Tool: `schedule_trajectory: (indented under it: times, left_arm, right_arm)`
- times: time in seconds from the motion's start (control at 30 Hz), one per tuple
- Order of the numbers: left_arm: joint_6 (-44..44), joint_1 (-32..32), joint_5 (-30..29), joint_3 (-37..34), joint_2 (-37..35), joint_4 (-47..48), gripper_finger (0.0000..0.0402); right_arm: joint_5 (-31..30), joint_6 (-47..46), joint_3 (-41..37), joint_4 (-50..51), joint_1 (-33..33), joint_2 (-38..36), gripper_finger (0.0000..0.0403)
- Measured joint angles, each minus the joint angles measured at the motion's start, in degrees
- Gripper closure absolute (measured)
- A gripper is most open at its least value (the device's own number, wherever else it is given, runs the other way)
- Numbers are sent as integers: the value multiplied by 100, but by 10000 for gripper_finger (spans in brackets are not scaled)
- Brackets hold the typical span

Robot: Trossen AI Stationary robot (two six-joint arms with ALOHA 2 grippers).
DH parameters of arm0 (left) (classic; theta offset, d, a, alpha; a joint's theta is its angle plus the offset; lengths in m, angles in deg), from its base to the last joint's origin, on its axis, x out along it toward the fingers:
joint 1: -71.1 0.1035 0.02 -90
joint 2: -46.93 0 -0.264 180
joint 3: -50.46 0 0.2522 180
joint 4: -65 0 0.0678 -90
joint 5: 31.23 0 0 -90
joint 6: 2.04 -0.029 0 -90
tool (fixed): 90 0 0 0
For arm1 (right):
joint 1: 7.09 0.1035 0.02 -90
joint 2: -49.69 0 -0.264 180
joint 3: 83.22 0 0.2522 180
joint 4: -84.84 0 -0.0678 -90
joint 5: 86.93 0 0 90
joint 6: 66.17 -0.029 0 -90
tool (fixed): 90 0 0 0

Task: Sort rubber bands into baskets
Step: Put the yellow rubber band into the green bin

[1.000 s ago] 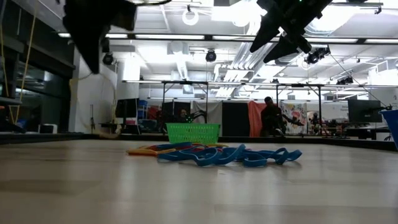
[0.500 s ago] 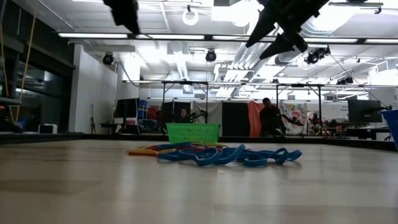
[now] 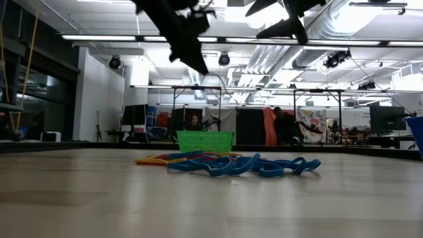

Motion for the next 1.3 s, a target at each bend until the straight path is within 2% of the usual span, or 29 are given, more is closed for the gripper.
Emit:
schedule_trajectory:
  times: [0.3, 0.53, 0.6, 0.8, 1.03, 1.3]
  left_arm:
    - [-312, 434, -259, 0, 761, -135, 401]
    - [-263, 512, -410, 0, 1315, -476, 401]
    - [-265, 499, -540, 0, 1355, -566, 401]
    - [-589, 499, -446, 0, 1365, -576, 400]
    - [-513, 499, -223, 1, 1363, -519, 400]
    - [-425, 548, -121, 330, 1354, -182, 400]
  right_arm:
    - [90, -141, 0, 15, 15, -2, 137]
    - [107, -149, 0, 15, 17, -2, 137]
    - [112, -156, 0, 16, 17, -2, 137]
    - [258, -142, 0, 27, 17, -2, 137]
    - [258, -120, 0, 61, 13, -4, 137]
    - [258, -73, 0, 63, 13, -4, 137]
